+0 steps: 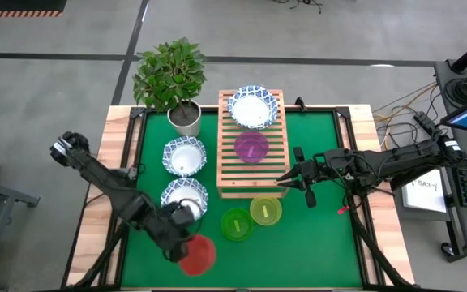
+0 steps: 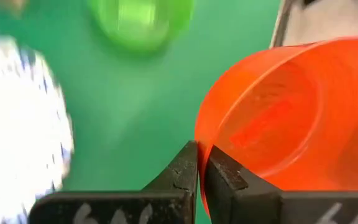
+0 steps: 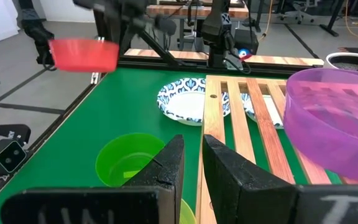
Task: Place and stack bowls onto a shelf
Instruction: Stack the red bowl on top of the violet bowl on the shelf
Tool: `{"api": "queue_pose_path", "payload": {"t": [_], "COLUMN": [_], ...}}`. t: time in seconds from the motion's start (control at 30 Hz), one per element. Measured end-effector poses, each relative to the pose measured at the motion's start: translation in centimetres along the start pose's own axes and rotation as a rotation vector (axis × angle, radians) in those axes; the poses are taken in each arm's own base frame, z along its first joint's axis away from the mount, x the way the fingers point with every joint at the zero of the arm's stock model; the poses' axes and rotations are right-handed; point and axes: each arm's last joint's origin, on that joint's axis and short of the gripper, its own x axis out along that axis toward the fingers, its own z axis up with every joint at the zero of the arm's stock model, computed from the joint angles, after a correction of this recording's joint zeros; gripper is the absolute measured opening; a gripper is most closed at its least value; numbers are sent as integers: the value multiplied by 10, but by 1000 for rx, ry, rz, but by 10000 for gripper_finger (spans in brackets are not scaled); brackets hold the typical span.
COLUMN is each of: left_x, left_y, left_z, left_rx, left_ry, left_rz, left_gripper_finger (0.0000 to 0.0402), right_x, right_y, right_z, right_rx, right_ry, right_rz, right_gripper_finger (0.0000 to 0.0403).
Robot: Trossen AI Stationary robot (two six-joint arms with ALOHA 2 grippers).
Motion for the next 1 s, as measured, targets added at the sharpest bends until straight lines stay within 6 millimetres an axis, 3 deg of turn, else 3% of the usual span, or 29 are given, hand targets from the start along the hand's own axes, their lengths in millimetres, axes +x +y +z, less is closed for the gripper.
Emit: {"api": "queue_pose_path", "payload": {"t": [0.23, 0.4, 0.53, 0.83, 1.0], "left_x": [-29, -54, -76, -93, -89], "left_y": [3, 22, 44, 106, 121], "left_z": [66, 112, 145, 189, 205], "left_rx": [168, 233, 186, 3, -39], "left_ry": [-234, -327, -426, -533, -581], "left_rz": [67, 174, 283, 489, 511], "left_gripper_finger": [0, 0, 0, 0, 0], "right_x": [0, 0, 0, 0, 0], "right_y": [0, 0, 0, 0, 0], "right_z": [0, 0, 0, 0, 0], "right_rx": [-11, -8, -8, -14, -18], "right_ry": [1, 1, 0, 0, 1], "right_rz": [0, 0, 0, 0, 0], "right_gripper_finger": [47, 47, 47, 47, 47]}}
